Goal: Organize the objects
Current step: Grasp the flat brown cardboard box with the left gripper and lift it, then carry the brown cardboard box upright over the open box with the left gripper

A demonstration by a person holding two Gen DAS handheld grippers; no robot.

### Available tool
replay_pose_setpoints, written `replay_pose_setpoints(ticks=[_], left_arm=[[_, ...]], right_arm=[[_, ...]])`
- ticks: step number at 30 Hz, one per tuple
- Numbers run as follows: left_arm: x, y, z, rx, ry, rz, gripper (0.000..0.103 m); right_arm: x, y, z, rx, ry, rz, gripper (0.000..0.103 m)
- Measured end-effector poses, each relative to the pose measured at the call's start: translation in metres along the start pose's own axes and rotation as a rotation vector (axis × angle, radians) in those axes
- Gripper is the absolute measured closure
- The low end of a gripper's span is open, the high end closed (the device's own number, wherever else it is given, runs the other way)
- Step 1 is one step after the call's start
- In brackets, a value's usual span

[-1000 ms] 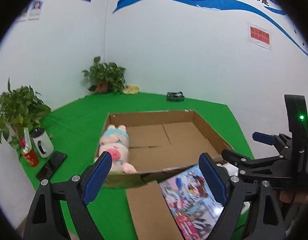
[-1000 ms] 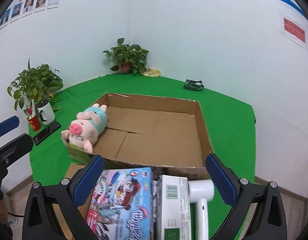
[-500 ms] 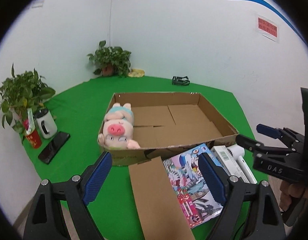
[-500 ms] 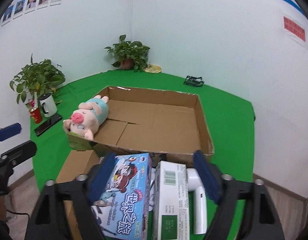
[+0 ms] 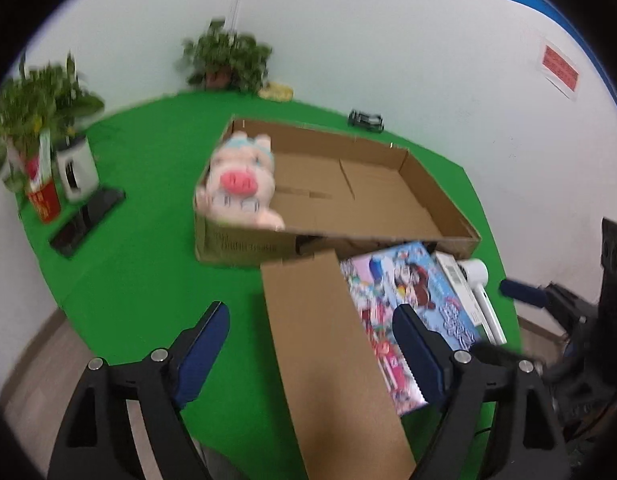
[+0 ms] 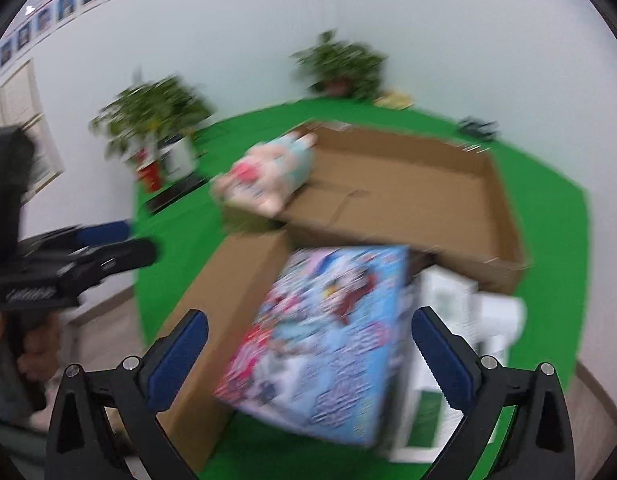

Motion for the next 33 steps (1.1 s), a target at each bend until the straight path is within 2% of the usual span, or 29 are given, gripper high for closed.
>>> replay_pose_setpoints(ticks=[2, 3, 8, 13, 16, 18, 20, 26, 33], left_arm=[[-0.015, -0.015, 0.008, 0.040, -0.028, 0.092, 0.019], [-0.024, -0.025, 0.012, 0.064, -0.045, 0.146, 0.019], [-0.057, -0.065, 0.010, 0.139, -0.188, 0.327, 0.020], [-0.066, -0.083, -0.008, 0.163, -0.338, 0.410, 0.022], [-0.061, -0.087, -0.018, 0.122, -0.347, 0.412, 0.022], [-0.054, -0.089, -0.029, 0.102, -0.402, 0.421, 0.022], [-0.049, -0.091, -0.037, 0.081, -0.422, 0.409, 0.022], [-0.046, -0.088, -0.032, 0.135, -0.466, 0.387, 0.022], [-0.033, -0.082, -0.038, 0.106, -0.501, 0.347, 0.023]], right_arm=[[-0.017, -0.017, 0.025, -0.030, 0.146, 0.074, 0.000], [-0.023, -0.023, 0.033, -0.032, 0.177, 0.103, 0.000], [-0.059, -0.048, 0.052, -0.019, 0.200, 0.240, 0.000], [-0.084, -0.065, 0.067, -0.043, 0.257, 0.324, 0.000], [-0.089, -0.065, 0.076, -0.009, 0.262, 0.343, 0.000], [-0.094, -0.065, 0.076, 0.003, 0.241, 0.357, 0.000], [-0.098, -0.064, 0.075, 0.013, 0.208, 0.364, 0.000], [-0.100, -0.066, 0.071, 0.059, 0.133, 0.390, 0.000], [-0.106, -0.065, 0.068, 0.094, 0.037, 0.399, 0.002]])
Point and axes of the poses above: each gripper's, at about its wrist camera, not at the fingertips, and x roughly against the way its jaws point, z to its left, y to its top, the point moved 9 cm from there along -x, roughly the way its jaws point, and after that the axes turned 12 degrees about y, right-handed, at the moved point
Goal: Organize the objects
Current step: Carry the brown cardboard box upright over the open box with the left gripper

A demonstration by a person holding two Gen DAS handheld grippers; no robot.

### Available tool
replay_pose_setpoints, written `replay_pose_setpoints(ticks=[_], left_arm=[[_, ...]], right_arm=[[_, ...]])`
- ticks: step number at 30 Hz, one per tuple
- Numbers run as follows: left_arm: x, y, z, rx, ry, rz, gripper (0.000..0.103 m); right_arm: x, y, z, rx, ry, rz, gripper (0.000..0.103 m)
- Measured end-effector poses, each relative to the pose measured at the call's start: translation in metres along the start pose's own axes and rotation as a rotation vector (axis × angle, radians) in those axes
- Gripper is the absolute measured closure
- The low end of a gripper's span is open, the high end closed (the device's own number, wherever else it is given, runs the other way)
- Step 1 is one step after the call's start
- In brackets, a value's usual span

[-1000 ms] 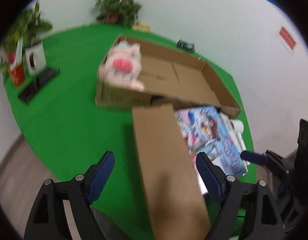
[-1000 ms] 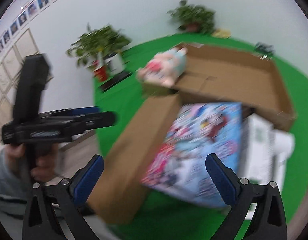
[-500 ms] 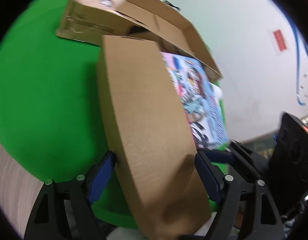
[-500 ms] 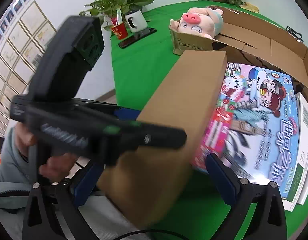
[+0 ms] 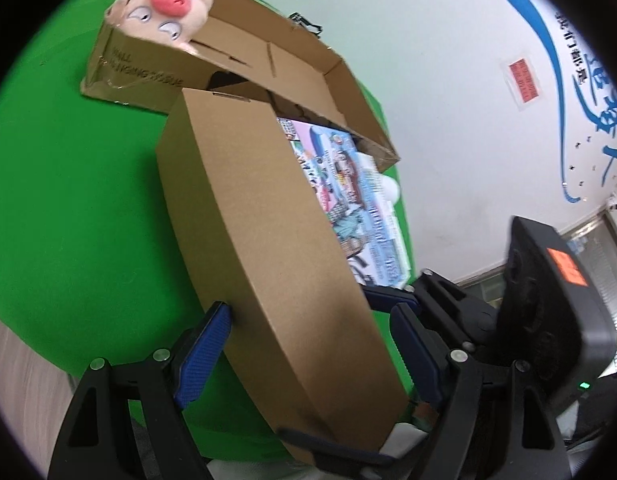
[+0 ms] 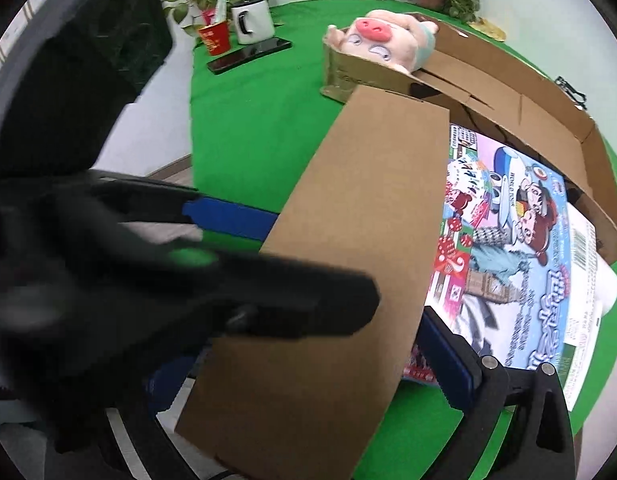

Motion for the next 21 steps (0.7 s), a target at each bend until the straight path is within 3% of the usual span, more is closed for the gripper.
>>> replay_pose_setpoints(ticks=[1, 7, 15, 21], left_arm=[[0.000, 0.003, 0.003, -0.002, 0.004, 0.001, 0.023], [0.004, 0.003, 0.013, 0.041, -0.029, 0.006, 0.023], [-0.012, -0.005, 0.041, 0.159, -0.019, 0.082, 0.023], [-0.019, -0.012, 0.047, 0.234, -0.113, 0.117, 0.021]], right_arm=[[0.001, 0.001, -0.002, -0.001, -0.017, -0.006, 0.009], [0.004, -0.002, -0.003, 0.006, -0.046, -0.009, 0.012], [0.010, -0.002, -0.003, -0.024, -0.015, -0.027, 0.019], [0.016, -0.004, -0.003, -0.074, 0.048, -0.038, 0.019]])
Point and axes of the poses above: each gripper's, at about its wrist camera, not at the fingertips, and x roughly against the way its jaws point, z to its left, y to its top, the point moved 9 cm from there along -x, roughly the way its jaws point, and after that the axes turned 12 degrees about y, right-handed, at the moved point
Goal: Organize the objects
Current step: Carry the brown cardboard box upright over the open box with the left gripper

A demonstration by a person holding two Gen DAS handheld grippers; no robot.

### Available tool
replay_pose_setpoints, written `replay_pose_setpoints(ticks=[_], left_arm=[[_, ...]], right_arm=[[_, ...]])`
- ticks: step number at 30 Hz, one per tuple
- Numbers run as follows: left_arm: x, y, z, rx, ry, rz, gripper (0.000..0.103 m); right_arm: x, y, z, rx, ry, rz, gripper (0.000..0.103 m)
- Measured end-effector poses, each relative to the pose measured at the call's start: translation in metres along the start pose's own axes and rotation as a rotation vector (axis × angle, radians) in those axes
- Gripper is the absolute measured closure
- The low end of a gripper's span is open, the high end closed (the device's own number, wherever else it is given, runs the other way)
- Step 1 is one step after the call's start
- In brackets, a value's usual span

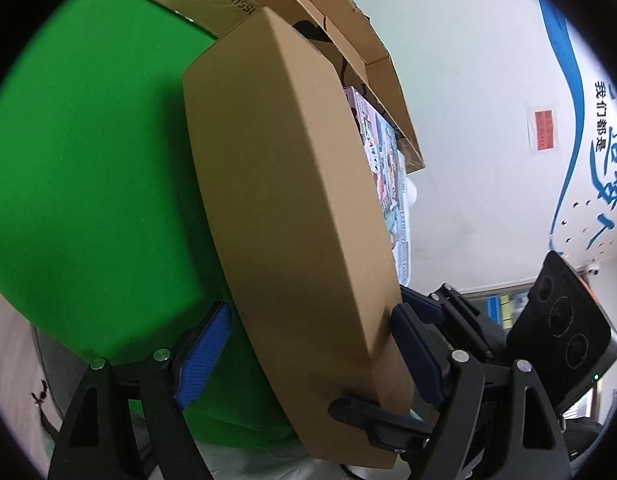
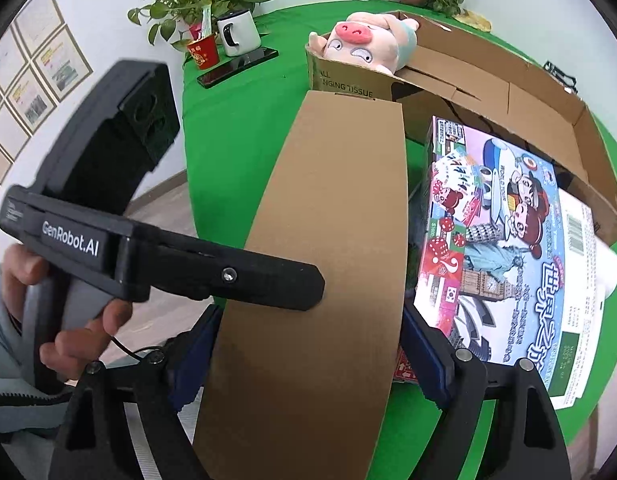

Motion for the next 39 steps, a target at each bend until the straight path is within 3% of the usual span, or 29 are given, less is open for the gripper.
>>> replay_pose_setpoints(ticks=[3, 11, 23, 28, 34, 39], left_arm=[[0.002, 0.000, -0.005, -0.025, 0.007, -0.009, 0.024], [0.033, 0.013, -0.031, -0.112, 0.068, -0.110, 0.025], [0.085, 0.064, -0.107, -0.336, 0.136, -0.248, 0.027], [0.085, 0.099, -0.164, -0.403, 0.141, -0.293, 0.027], [0.089, 0.133, -0.203, -0.473, 0.142, -0.325, 0.027], [0.097, 0.162, -0.229, -0.469, 0.125, -0.348, 0.028]], right_arm=[[0.003, 0.001, 0.004, -0.028, 0.056, -0.015, 0.020], [0.031, 0.019, 0.009, -0.024, 0.060, -0.122, 0.021], [0.112, 0.080, -0.005, -0.016, -0.039, -0.334, 0.022], [0.146, 0.108, -0.016, -0.020, -0.077, -0.400, 0.022], [0.183, 0.141, -0.030, -0.015, -0.115, -0.442, 0.022], [0.210, 0.170, -0.043, -0.010, -0.148, -0.442, 0.022]])
Point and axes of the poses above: each gripper's, at about its wrist camera, not at the fingertips, and x roughly against the way its jaws point, z to its left, y to its top, the point moved 9 cm from there along -x, roughly the way its jaws point, and after that the axes turned 12 degrees about y, right-handed, at the moved point
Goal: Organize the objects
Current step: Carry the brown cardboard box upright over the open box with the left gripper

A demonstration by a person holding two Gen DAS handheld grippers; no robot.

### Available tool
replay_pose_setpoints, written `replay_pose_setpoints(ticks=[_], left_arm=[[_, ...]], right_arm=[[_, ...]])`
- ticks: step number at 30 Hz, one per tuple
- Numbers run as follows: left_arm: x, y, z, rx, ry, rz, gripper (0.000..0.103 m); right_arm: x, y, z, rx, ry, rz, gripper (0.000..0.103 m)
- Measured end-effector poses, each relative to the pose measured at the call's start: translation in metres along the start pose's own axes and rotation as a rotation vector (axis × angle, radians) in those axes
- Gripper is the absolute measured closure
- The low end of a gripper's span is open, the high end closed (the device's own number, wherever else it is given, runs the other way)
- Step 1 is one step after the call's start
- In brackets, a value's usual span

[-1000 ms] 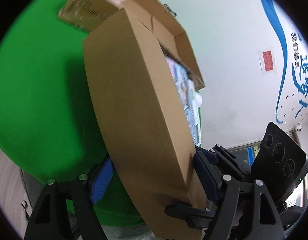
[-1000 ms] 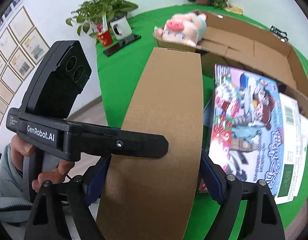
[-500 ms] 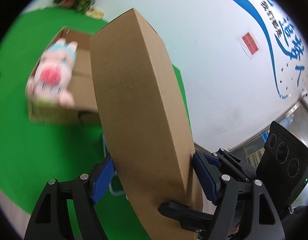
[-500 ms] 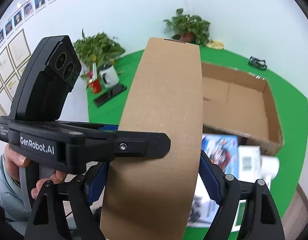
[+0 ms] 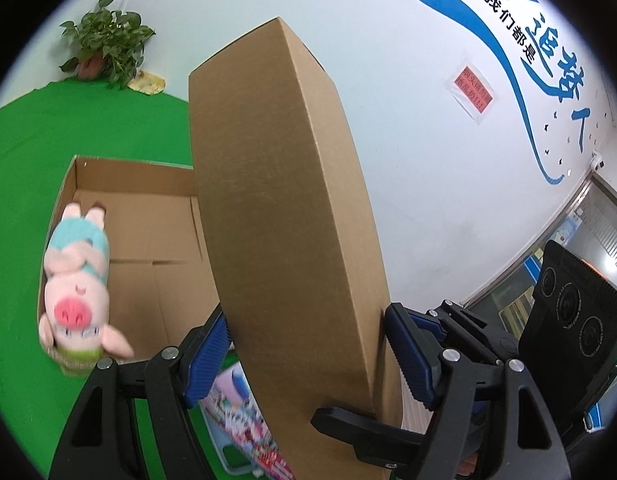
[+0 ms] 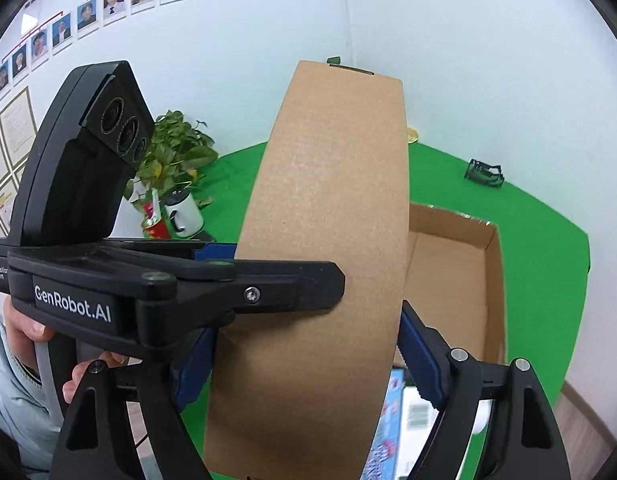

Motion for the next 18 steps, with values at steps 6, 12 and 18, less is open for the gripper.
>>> replay_pose_setpoints(ticks=[6, 12, 18], left_arm=[[-0.008, 0.040, 0.000, -0.010, 0.003, -0.007, 0.028], [-0.026, 0.075, 0.017, 0.016, 0.026, 0.024, 0.028], [-0.051, 0.090, 0.042, 0.025, 0.058, 0.058, 0.028]], right_arm=[[0.001, 0.043, -0.017, -0.018, -0.006, 0.021, 0.023], [-0.016, 0.076, -0.034, -0.079, 0.018, 0.028, 0.023], [-0.044, 0.092, -0.050, -0.148, 0.050, 0.038, 0.023]])
Point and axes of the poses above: each gripper's, at about its wrist camera, not at the fingertips, and x roughly against the way its jaws point, z to its left, y to its top, the point moved 9 cm from there along -x, roughly the way its jaws point, and after that the axes turned 12 degrees about y, right-handed, at the moved point
